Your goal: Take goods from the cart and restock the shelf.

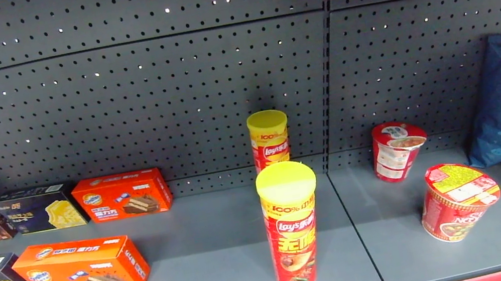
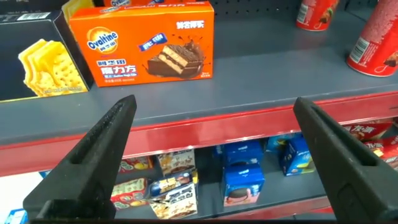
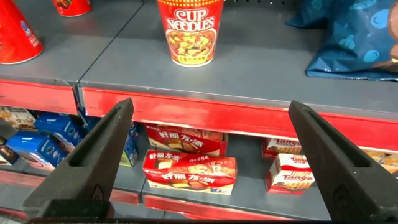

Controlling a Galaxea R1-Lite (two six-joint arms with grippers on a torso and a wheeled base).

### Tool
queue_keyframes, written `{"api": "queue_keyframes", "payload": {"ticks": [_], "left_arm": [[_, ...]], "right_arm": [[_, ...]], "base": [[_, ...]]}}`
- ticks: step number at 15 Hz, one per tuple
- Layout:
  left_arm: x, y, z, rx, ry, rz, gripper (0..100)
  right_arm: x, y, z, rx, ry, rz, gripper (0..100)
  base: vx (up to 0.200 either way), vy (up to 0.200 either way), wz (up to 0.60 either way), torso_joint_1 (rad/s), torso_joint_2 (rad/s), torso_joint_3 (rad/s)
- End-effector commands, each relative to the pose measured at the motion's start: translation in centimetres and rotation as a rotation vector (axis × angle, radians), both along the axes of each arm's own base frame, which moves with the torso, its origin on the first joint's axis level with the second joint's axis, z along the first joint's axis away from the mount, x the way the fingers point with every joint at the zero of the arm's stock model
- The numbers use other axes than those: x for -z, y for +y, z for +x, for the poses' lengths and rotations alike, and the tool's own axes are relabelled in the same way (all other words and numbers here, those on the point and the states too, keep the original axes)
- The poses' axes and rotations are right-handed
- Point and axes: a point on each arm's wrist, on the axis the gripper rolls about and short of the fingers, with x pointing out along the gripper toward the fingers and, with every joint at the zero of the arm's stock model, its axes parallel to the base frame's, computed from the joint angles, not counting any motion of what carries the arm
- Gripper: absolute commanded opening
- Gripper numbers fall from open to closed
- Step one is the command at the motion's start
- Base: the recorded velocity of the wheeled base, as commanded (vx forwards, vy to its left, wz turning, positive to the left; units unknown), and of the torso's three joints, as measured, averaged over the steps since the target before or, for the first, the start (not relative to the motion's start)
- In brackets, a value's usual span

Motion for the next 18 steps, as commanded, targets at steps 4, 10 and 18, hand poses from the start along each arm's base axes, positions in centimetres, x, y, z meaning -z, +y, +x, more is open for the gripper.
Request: {"api": "queue_keyframes", "payload": {"ticks": [4,10,18], "left_arm": [[0.04,-0.01,0.01,0.004,0.002,0.026,100],[0.04,-0.01,0.01,0.004,0.002,0.026,100],[0.04,-0.01,0.01,0.006,0.002,0.028,100]], "right_arm": [[0.00,0.00,0.01,-0.001,0.000,-0.001,100],[0.00,0.00,0.01,-0.001,0.000,-0.001,100],[0.00,0.00,0.01,-0.001,0.000,-0.001,100]], "base": [[-0.100,0.000,0.00,0.001,0.00,0.006],[0.000,0.000,0.10,0.000,0.00,0.000],[0.000,0.000,0.00,0.000,0.00,0.000]]}}
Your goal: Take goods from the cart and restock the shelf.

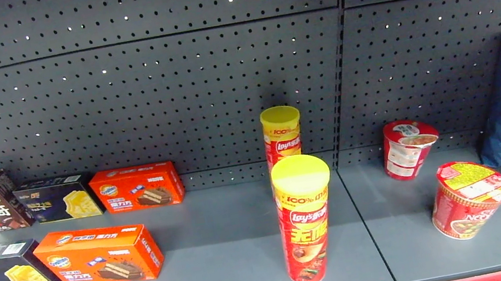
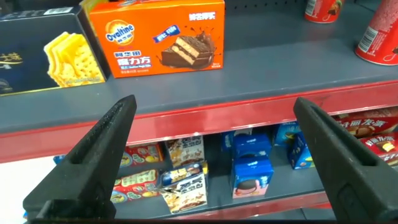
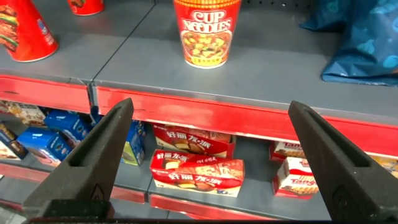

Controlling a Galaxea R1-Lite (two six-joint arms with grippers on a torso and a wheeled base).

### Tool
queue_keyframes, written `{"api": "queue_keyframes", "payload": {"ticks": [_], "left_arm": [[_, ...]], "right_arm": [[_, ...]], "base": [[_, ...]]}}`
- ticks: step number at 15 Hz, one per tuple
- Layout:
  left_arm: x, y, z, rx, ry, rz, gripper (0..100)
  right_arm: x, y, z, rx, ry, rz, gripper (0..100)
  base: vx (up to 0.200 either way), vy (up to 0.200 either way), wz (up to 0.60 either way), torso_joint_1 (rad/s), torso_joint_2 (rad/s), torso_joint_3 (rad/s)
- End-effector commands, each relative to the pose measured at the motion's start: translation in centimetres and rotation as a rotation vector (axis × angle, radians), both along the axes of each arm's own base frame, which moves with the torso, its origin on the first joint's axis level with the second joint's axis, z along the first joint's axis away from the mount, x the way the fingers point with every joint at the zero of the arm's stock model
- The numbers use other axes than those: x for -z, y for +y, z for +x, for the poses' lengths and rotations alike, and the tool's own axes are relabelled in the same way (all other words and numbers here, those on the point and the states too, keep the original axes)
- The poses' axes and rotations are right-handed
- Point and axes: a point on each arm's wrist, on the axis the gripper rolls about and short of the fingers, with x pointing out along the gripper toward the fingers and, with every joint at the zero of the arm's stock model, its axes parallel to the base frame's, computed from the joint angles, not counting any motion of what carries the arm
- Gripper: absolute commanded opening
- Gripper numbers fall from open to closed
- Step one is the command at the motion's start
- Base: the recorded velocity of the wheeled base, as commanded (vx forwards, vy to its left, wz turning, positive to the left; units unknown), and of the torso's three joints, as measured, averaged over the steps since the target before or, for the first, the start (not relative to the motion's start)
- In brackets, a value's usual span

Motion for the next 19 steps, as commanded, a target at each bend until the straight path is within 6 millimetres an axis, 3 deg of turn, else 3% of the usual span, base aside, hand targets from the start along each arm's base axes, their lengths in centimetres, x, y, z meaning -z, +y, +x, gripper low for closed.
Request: {"api": "queue_keyframes", "payload": {"ticks": [1,19], "left_arm": [[-0.01,0.00,0.01,0.000,0.001,0.001,100],[-0.01,-0.08,0.00,0.036,-0.003,0.024,100]], "right_arm": [[-0.01,0.00,0.01,-0.001,0.000,-0.001,100],[0.01,0.01,0.01,-0.004,0.002,-0.001,100]], "base": [[0.000,0.000,0.00,0.000,0.00,0.000],[0.000,0.000,0.00,0.000,0.00,0.000]]}}
